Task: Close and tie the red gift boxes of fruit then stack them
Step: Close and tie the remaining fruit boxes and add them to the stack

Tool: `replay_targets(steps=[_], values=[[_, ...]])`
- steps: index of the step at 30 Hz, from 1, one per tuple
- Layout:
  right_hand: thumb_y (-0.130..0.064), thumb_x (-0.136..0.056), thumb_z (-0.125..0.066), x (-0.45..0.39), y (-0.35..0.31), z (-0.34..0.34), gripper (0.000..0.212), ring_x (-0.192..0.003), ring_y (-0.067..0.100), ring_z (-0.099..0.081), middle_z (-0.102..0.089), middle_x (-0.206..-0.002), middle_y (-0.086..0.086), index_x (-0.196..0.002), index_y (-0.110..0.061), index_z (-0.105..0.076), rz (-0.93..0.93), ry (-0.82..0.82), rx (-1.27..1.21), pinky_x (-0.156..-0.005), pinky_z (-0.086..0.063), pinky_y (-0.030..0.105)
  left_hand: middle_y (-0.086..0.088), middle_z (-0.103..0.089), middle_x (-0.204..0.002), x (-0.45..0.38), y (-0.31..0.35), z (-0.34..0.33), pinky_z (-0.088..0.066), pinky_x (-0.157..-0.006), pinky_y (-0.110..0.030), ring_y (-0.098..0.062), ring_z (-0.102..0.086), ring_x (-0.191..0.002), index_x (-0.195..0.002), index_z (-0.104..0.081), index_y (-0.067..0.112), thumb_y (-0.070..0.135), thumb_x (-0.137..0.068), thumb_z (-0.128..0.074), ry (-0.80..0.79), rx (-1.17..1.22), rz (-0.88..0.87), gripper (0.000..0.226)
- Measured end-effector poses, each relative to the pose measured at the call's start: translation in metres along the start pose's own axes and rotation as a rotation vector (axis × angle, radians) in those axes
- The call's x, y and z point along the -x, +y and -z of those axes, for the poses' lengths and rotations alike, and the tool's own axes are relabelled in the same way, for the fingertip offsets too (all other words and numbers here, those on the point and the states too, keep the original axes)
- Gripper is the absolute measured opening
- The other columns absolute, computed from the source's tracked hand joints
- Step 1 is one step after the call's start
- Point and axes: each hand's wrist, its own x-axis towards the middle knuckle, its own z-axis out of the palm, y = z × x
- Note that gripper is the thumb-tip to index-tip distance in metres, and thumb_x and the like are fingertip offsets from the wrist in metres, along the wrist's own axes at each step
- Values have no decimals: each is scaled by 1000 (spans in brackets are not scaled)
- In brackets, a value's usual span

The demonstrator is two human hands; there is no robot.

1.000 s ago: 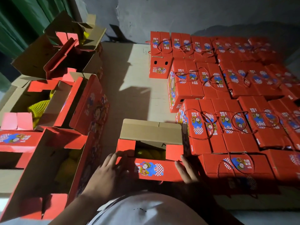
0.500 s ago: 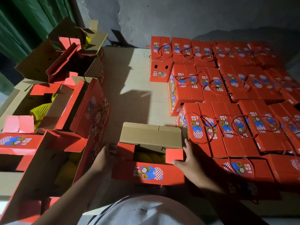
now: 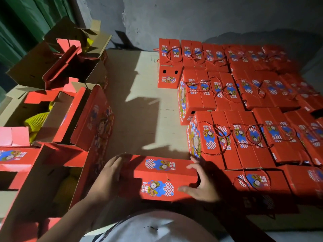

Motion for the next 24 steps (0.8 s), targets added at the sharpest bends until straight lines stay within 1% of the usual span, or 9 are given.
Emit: replay_targets(steps=[3, 7, 9, 11, 14, 17, 20, 22, 24], values=[[-57, -72, -85, -2, 2, 1, 57, -136, 19, -47, -49, -151, 3, -104, -15, -63, 118, 11, 260, -111, -38, 35, 19, -29, -159, 7, 1, -1, -30, -118, -21, -2, -27, -150, -137, -44, 30, 50, -78, -81, -116, -37, -83, 72], [-57, -85, -66, -13, -8, -4, 46, -140, 25, -44, -48, -148, 4, -106, -18, -56, 143, -46, 392, -112, -38, 46, 7, -18, -168, -4, 10, -4, -32, -121, -35, -3, -2, -156, -141, -43, 22, 67, -92, -54, -140, -198, -66, 67], [-56, -91, -61, -19, -12, -9, 48, -146, 26, -37, -47, -150, 4, -121, -19, -57, 205, -84, 525, -122, -24, 44, 12, -3, -170, -17, 19, -6, -37, -117, -44, -1, 12, -154, -157, -26, 30, 75, -93, -41, -238, -328, -22, 79], [-55, -96, -56, -24, -16, -13, 56, -146, 28, -37, -45, -154, 5, -141, -22, -53, 231, -117, 655, -124, -16, 41, 14, 7, -170, -27, 25, -11, -36, -115, -50, -5, 20, -153, -160, 2, 44, 79, -92, -32, -322, -451, 6, 83], [-51, -100, -53, -28, -17, -17, 61, -139, 34, -45, -46, -152, 10, -154, -23, -44, 237, -131, 758, -121, -31, 50, 5, 3, -169, -36, 31, -17, -32, -114, -51, -19, 10, -156, -151, 24, 55, 71, -97, -31, -358, -529, -9, 78], [-53, -103, -43, -28, -15, -21, 65, -142, 34, -39, -34, -159, 11, -161, -29, -27, 198, -178, 800, -120, -33, 46, 2, 3, -168, -35, 29, -20, -39, -107, -54, -25, 8, -156, -150, 25, 55, 62, -96, -35, -350, -521, -12, 81], [-59, -101, -29, -20, -10, -27, 71, -157, 33, -12, -13, -170, 13, -164, -31, -11, 206, -213, 816, -128, -11, 47, 4, 17, -169, -27, 23, -27, -37, -112, -52, -24, 21, -155, -153, 22, 52, 71, -95, -26, -316, -489, -41, 77], [-64, -98, -31, -14, -7, -30, 78, -158, 30, 7, 1, -172, 12, -164, -31, -7, 206, -216, 814, -127, 2, 46, 2, 22, -168, -21, 22, -31, -25, -122, -47, -26, 28, -153, -157, 16, 47, 71, -97, -17, -278, -468, -61, 72], [-68, -95, -37, -10, -5, -34, 84, -158, 31, 10, 6, -171, 13, -165, -28, -10, 201, -219, 829, -126, 4, 46, -1, 21, -167, -19, 22, -35, -12, -125, -44, -29, 28, -152, -160, 7, 41, 72, -97, -13, -239, -479, -71, 73]])
